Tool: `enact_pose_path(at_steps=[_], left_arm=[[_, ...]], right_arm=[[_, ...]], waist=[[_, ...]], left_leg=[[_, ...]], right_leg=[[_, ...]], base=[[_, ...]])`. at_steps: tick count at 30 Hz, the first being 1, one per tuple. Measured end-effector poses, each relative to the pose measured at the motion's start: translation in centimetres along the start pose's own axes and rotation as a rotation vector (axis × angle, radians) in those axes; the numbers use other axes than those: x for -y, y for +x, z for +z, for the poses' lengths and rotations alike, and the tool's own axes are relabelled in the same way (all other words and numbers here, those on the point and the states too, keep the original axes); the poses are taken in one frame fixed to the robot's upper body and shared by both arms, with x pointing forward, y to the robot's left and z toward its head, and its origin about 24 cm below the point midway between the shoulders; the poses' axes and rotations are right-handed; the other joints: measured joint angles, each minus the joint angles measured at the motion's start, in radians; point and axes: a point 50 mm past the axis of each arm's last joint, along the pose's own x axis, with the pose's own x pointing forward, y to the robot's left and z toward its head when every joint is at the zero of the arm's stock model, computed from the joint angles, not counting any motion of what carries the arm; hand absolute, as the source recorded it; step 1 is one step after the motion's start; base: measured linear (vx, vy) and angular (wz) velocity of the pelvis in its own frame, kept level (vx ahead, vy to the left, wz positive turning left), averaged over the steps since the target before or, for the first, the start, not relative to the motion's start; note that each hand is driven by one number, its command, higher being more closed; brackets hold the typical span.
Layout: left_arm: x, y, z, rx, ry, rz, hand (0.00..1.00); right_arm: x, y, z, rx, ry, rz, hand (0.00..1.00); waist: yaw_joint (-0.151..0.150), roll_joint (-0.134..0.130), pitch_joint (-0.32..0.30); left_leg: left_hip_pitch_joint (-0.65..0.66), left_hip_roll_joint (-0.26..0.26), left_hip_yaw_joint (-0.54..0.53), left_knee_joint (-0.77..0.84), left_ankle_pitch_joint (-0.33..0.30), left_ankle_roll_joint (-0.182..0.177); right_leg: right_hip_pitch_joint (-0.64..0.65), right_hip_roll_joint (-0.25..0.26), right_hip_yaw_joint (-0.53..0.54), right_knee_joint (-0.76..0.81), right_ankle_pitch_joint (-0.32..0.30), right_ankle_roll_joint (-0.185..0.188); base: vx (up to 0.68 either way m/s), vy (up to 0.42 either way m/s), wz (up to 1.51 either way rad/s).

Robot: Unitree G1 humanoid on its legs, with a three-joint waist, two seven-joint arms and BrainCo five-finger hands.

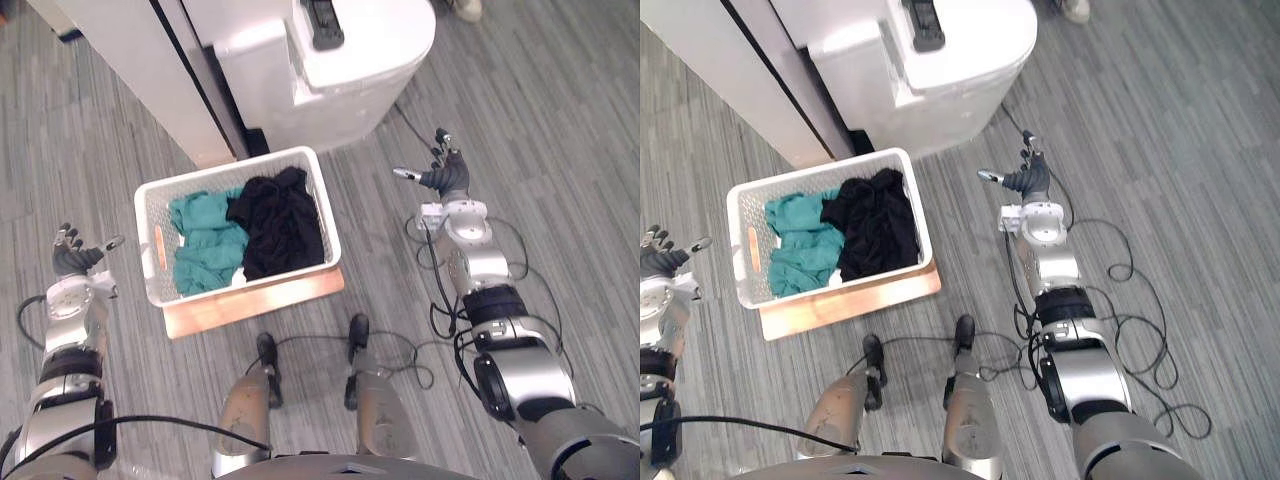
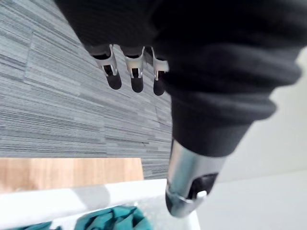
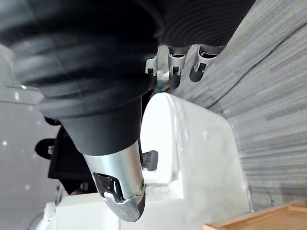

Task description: Pick up the laundry basket with both hands and put the clothes into the washing machine.

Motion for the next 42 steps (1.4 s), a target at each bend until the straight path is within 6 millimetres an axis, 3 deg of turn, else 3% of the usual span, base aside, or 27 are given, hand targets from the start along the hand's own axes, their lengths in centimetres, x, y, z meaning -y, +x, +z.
enact_pose_path(at_steps=[4,9,16,21,27,42], left_arm=[[1.7,0.6,0.9,-0.009,-0.013,-0.029,0.0],[4.2,0.7,0.6,-0.046,-0.038,-0.069,0.0],[5.3,0.8,1.2,-0.053,-0.057,-0.055,0.0],[7.2,0.7,1.9,-0.036,-0.047,-0.087,0.0],[7.8,0.5,1.7,-0.041,-0.041,-0.087,0.0],[8.6,0.2,1.5,-0.046,-0.019,-0.093,0.0]], right_arm=[[-0.8,1.2,1.9,0.03,0.004,0.006,0.0],[-2.5,1.3,0.4,-0.05,0.04,0.014,0.0],[-4.2,1.0,-0.6,-0.104,0.072,0.03,0.0],[-5.9,0.6,-1.6,-0.154,0.11,0.04,0.0],[-7.2,0.4,-2.0,-0.178,0.118,0.061,0.0],[-7.1,0.5,-1.6,-0.142,0.012,0.049,0.0]], waist=[[-0.005,-0.004,0.04],[-0.007,-0.005,0.048],[0.002,-0.005,0.049],[0.011,-0.005,0.049],[0.012,-0.005,0.049],[0.01,-0.007,0.05]], left_leg=[[-0.057,0.008,0.009,0.044,-0.005,0.004],[-0.115,0.026,0.013,0.102,-0.024,0.006],[-0.168,0.032,0.004,0.13,-0.025,0.007],[-0.193,0.027,-0.012,0.131,-0.021,0.009],[-0.202,0.025,-0.011,0.13,-0.02,0.011],[-0.196,0.019,-0.012,0.108,-0.007,0.011]], right_leg=[[-0.044,0.003,0.014,-0.001,0.02,-0.003],[-0.079,0.014,0.027,-0.003,0.035,-0.007],[-0.115,0.018,0.024,-0.002,0.045,-0.009],[-0.133,0.014,0.009,0.0,0.046,-0.008],[-0.142,0.013,0.01,0.0,0.047,-0.008],[-0.144,0.009,0.009,0.0,0.048,-0.007]], base=[[-0.09,-0.016,-0.09],[-0.07,-0.008,-0.06],[-0.05,-0.016,0.02],[-0.02,-0.008,0.09],[0.0,0.0,0.0],[0.0,-0.004,0.0]])
